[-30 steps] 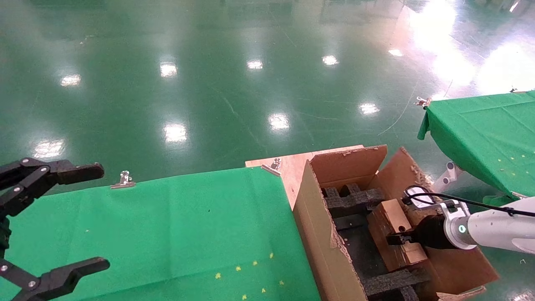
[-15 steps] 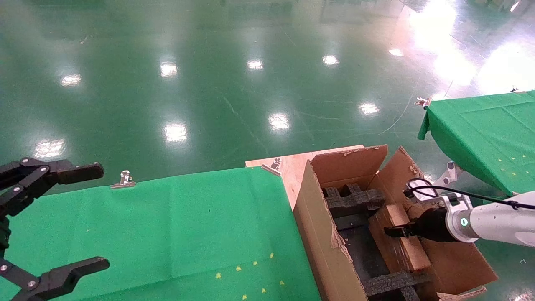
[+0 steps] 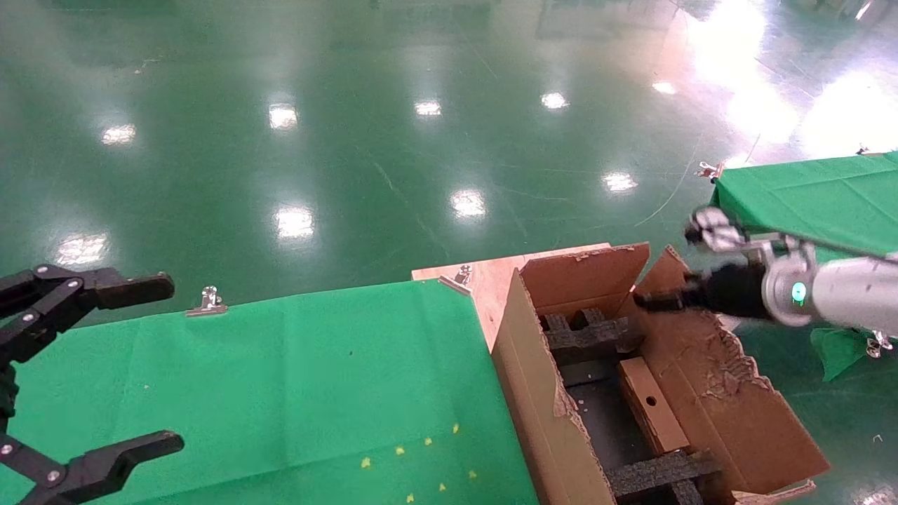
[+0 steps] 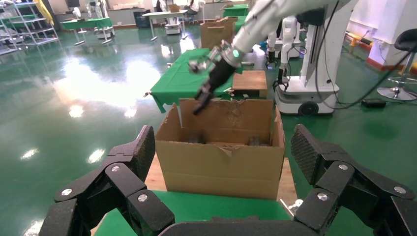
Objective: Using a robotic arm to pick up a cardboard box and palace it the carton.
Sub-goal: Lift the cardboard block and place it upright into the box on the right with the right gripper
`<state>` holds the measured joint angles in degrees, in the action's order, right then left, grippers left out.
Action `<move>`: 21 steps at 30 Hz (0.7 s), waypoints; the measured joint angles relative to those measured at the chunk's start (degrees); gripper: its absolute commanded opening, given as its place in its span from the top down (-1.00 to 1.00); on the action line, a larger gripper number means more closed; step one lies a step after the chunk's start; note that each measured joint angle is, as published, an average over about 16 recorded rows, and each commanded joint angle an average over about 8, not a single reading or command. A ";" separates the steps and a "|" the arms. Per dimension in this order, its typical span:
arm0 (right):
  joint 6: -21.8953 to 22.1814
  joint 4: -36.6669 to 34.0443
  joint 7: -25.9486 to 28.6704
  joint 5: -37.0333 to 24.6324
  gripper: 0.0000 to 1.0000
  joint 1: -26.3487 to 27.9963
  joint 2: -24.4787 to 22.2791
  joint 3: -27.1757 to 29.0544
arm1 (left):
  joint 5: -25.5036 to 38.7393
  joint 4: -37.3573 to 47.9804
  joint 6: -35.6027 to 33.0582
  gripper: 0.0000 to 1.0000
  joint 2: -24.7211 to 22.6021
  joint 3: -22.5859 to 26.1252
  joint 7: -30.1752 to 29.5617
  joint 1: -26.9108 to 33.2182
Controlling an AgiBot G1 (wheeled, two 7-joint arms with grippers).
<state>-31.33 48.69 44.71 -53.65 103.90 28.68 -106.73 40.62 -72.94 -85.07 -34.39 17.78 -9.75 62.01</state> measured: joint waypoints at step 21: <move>-16.07 19.15 -13.00 13.48 -1.00 11.46 -6.73 11.90 | -0.03 0.01 0.03 -1.00 0.03 0.02 0.02 0.00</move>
<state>-47.40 67.84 31.70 -40.17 115.36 21.94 -94.84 40.59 -72.93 -85.04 -34.36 17.80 -9.73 62.02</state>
